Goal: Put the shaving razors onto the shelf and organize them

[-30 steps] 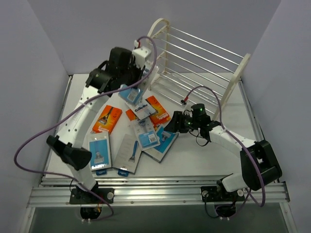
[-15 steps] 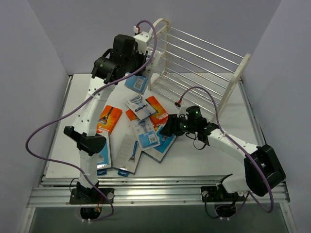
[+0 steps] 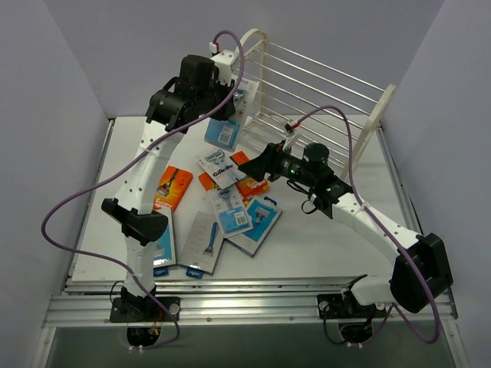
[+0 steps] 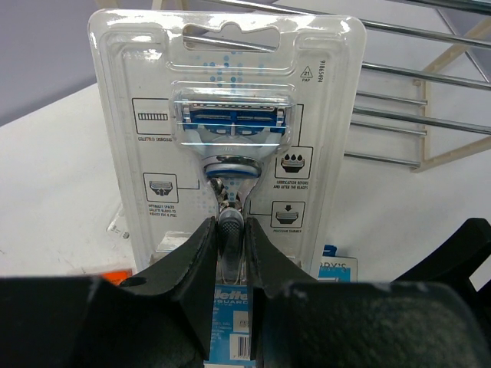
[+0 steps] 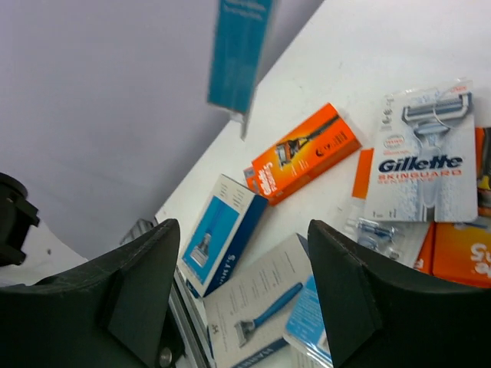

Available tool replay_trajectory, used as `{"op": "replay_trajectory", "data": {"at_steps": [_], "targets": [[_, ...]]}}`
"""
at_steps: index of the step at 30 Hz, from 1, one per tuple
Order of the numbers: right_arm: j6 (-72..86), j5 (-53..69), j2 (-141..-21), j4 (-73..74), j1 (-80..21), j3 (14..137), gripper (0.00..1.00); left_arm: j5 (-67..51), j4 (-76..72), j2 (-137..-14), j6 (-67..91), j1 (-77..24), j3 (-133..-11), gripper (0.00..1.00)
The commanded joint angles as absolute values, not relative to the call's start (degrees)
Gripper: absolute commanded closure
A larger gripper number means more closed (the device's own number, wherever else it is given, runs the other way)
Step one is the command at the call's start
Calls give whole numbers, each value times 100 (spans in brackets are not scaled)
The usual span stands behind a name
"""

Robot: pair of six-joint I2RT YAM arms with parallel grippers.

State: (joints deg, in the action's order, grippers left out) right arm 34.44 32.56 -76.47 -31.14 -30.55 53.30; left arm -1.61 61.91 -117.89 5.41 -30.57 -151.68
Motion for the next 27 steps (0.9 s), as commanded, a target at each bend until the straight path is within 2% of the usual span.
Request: {"op": "replay_trajectory", "data": {"at_steps": [1, 15, 20, 27], "targets": [[3753, 3437, -7769, -3893, -3155, 5660, 36, -211, 6056, -11646, 755, -3023, -15109, 98], [3814, 3041, -8288, -3709, -3296, 6337, 35, -553, 5695, -11259, 1081, -3041, -14370, 98], [3902, 3006, -8429, -3744, -3366, 6407, 38, -589, 5572, -11171, 1142, -3041, -14203, 98], [3780, 2734, -8297, -3621, -3401, 6258, 40, -97, 5572, -11074, 1073, -3032, -14238, 98]]}}
